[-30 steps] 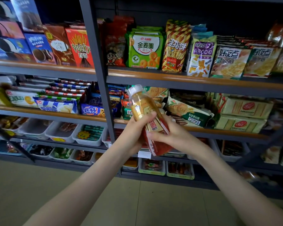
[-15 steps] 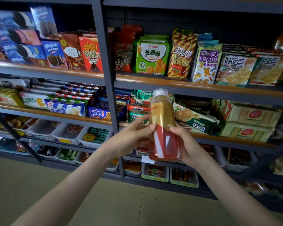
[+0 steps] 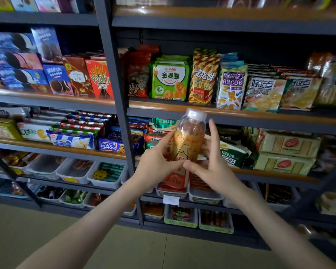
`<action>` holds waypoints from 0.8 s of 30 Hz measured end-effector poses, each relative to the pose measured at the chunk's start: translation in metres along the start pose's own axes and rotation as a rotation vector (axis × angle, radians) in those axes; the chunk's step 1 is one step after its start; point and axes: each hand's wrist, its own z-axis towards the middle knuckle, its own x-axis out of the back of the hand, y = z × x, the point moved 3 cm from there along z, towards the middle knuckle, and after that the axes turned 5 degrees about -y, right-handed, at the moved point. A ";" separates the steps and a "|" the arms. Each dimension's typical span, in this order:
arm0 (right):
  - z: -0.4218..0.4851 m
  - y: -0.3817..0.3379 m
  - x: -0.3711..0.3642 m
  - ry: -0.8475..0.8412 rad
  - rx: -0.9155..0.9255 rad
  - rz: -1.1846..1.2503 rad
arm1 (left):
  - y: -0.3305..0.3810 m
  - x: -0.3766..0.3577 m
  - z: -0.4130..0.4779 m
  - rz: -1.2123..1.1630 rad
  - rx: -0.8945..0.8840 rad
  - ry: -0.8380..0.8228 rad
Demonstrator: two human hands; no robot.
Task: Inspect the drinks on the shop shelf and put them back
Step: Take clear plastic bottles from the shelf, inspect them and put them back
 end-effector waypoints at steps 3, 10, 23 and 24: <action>0.005 -0.007 0.007 0.047 0.083 -0.076 | 0.010 -0.006 0.008 0.065 -0.009 0.085; 0.038 -0.030 0.037 0.182 0.165 -0.027 | 0.058 0.004 0.034 0.384 -0.184 0.180; 0.182 -0.144 0.104 0.544 0.666 -0.038 | 0.130 0.173 0.161 0.222 -0.615 0.229; 0.198 -0.153 0.111 0.609 0.698 -0.064 | 0.131 0.189 0.175 0.313 -0.658 0.323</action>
